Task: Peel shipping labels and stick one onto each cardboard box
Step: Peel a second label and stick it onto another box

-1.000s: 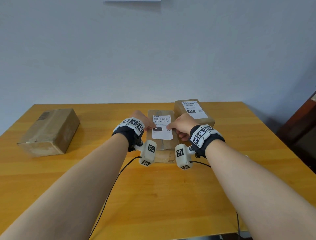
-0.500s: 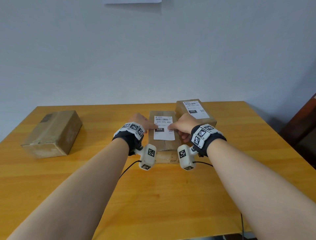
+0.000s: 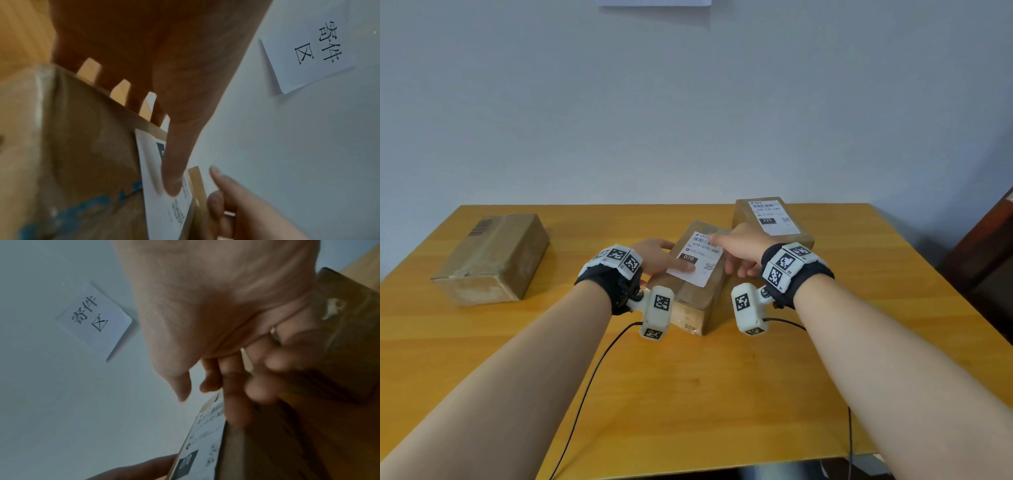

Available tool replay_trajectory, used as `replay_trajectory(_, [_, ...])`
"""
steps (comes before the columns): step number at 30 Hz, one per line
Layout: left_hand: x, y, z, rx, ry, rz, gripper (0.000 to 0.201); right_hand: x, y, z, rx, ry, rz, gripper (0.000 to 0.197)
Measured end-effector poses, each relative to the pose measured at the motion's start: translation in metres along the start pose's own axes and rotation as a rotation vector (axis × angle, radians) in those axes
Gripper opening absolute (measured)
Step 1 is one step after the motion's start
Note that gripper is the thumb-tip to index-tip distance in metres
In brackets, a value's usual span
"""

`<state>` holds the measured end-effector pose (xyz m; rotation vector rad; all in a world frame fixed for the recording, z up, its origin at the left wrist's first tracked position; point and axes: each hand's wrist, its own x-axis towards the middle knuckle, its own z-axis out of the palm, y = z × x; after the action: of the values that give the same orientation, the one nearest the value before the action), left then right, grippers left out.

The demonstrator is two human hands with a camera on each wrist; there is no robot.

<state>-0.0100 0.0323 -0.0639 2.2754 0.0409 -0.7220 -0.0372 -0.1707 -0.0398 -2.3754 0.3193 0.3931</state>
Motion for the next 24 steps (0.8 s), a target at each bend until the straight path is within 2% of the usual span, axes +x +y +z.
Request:
replay_trajectory(3, [-0.001, -0.008, 0.001, 0.082, -0.052, -0.004, 0.083, 0.007, -0.009, 0.003, -0.078, 0.234, -0.177, 0.048])
replay_trajectory(6, [0.002, -0.015, 0.001, 0.053, -0.074, -0.011, 0.086, 0.011, -0.014, 0.017, -0.159, 0.378, -0.214, 0.050])
replay_trajectory(10, [0.007, -0.021, -0.001, 0.036, -0.088, -0.014, 0.087, 0.019, -0.013, 0.044, -0.217, 0.366, -0.116, 0.068])
replay_trajectory(17, [0.013, -0.028, -0.004, 0.048, -0.082, 0.016, 0.093, 0.034, -0.007, 0.059, -0.396, 0.394, -0.078, 0.094])
replay_trajectory(21, [0.012, -0.029, -0.005, 0.071, -0.099, 0.058, 0.098, 0.038, -0.010, 0.062, -0.417, 0.410, -0.076, 0.097])
replay_trajectory(24, [0.014, -0.033, -0.004, 0.058, -0.111, 0.098, 0.117, 0.037, -0.010, 0.064, -0.471, 0.396, -0.081, 0.099])
